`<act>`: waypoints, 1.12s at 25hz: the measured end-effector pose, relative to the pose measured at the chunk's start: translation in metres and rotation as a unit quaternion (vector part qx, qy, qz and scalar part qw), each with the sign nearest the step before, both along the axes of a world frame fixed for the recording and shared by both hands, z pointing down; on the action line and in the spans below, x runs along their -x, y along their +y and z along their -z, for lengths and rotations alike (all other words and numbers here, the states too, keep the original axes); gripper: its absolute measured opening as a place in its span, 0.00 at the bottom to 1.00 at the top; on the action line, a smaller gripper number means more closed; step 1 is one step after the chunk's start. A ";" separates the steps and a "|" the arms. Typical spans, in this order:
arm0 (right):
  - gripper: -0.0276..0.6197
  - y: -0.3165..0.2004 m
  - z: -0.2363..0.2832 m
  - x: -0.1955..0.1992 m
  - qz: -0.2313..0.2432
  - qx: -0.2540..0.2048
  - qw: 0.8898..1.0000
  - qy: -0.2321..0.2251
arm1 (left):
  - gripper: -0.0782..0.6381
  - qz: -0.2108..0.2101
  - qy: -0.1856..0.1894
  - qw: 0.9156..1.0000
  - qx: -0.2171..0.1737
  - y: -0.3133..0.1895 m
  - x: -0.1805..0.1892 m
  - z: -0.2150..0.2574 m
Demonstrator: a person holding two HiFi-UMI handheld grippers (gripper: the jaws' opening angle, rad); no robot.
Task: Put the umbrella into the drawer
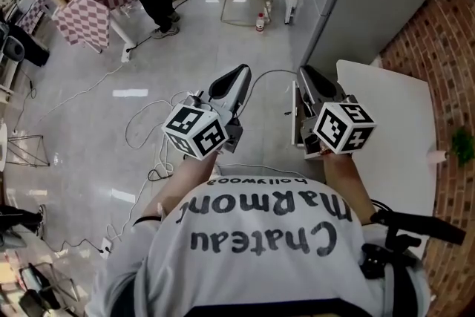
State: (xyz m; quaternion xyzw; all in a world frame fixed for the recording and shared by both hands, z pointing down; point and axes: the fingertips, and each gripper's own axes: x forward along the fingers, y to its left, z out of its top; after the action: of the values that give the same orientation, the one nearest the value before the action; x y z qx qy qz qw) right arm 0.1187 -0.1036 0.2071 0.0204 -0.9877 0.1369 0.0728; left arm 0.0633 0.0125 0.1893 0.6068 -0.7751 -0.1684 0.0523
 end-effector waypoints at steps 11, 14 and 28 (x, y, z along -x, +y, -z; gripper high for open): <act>0.08 -0.011 -0.050 -0.011 -0.028 -0.026 0.994 0.099 | 0.13 0.038 0.037 0.995 0.083 0.004 0.005 -0.047; 0.08 -0.014 -0.054 -0.014 -0.031 -0.023 0.994 0.102 | 0.13 0.039 0.038 0.995 0.085 0.003 0.003 -0.050; 0.08 -0.029 -0.067 -0.021 -0.046 -0.027 0.991 0.124 | 0.13 0.049 0.034 0.993 0.098 -0.003 0.004 -0.058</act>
State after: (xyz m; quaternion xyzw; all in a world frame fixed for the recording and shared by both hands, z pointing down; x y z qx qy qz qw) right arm 0.1397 -0.1323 0.2738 0.0843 -0.9725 0.1099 0.1874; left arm 0.0591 0.0091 0.2470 0.5538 -0.8145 -0.1149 0.1294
